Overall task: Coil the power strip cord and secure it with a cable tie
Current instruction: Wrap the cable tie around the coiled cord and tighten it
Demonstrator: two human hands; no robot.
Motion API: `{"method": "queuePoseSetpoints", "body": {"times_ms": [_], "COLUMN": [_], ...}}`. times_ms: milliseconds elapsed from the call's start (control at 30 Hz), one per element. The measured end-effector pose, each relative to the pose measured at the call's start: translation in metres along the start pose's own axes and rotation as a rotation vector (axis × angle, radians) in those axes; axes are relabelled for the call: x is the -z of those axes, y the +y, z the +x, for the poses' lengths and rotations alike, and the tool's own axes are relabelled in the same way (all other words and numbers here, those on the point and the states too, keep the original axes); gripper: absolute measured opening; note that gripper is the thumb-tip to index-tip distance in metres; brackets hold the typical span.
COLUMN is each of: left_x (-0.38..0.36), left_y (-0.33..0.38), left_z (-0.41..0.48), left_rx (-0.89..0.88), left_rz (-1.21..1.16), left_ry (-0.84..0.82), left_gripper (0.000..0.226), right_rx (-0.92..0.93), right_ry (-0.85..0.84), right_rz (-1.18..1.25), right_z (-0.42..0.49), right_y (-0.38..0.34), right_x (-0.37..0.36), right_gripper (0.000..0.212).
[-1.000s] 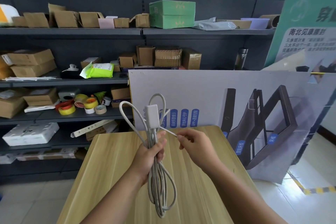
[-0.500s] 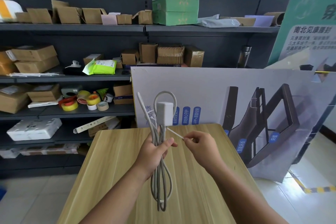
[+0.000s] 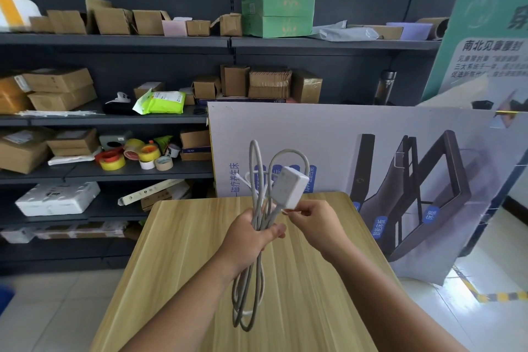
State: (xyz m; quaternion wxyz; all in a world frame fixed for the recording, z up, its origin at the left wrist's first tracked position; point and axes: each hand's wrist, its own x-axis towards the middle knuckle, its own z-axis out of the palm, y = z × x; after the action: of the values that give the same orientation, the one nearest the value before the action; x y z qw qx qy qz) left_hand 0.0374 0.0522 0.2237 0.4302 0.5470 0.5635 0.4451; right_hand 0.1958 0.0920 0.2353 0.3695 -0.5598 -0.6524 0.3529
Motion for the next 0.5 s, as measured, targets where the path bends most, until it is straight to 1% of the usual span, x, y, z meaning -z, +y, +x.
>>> {"method": "queuePoseSetpoints", "body": {"times_ms": [67, 167, 300, 500], "left_x": [0.0, 0.001, 0.003, 0.006], "left_y": [0.001, 0.002, 0.006, 0.005], "left_z": [-0.002, -0.003, -0.003, -0.002], "left_rx": [-0.004, -0.014, -0.034, -0.048], "left_rz": [0.021, 0.046, 0.053, 0.022], "left_ry": [-0.008, -0.019, -0.001, 0.016], "left_gripper": [0.025, 0.027, 0.024, 0.033], "right_rx": [-0.029, -0.134, -0.196, -0.196], "right_ry": [0.075, 0.163, 0.165, 0.169], "right_rz": [0.026, 0.084, 0.116, 0.143], "right_z": [0.0, -0.002, -0.008, -0.01], "right_y": [0.001, 0.006, 0.009, 0.014], "right_x": [0.004, 0.009, 0.015, 0.026], "right_gripper": [0.02, 0.02, 0.021, 0.022]}}
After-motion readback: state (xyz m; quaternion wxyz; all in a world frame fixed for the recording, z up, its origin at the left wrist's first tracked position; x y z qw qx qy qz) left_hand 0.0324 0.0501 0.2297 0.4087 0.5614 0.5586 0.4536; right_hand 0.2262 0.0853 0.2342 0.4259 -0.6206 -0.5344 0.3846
